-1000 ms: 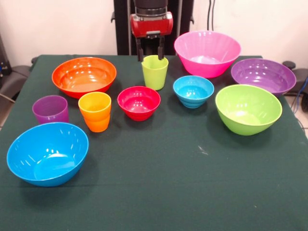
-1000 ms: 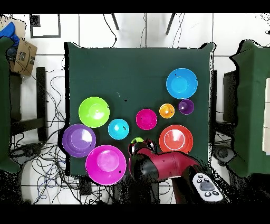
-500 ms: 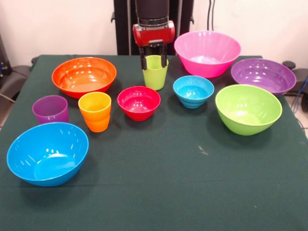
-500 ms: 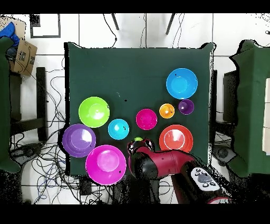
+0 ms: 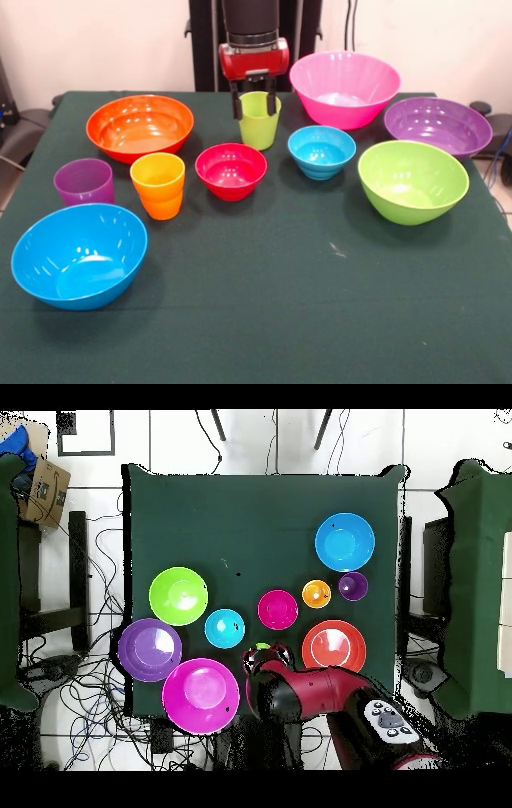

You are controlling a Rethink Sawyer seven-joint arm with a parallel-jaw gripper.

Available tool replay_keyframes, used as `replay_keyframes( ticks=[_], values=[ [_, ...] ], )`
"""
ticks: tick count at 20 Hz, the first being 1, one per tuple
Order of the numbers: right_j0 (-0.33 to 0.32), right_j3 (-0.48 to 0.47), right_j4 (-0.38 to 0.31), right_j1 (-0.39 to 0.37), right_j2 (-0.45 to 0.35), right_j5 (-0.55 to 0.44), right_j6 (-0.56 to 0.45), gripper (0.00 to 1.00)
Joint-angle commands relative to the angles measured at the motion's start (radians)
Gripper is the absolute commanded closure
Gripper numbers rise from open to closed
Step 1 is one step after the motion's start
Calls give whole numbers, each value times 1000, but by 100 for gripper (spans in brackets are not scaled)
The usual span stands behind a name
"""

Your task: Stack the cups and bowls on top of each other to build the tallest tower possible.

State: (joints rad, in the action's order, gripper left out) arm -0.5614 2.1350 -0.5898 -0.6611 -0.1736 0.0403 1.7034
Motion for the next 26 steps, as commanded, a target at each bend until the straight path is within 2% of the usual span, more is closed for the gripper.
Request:
replay_keyframes(
  ticks=[1, 9, 15, 26],
  values=[
    [-20, -87, -59, 56, -49, -13, 49, 0],
    [-52, -77, -58, 33, -84, -56, 26, 0],
    [-71, -45, -42, -23, -112, -113, 7, 0],
    [-58, -29, -60, -16, -84, -84, 21, 0]
  ],
)
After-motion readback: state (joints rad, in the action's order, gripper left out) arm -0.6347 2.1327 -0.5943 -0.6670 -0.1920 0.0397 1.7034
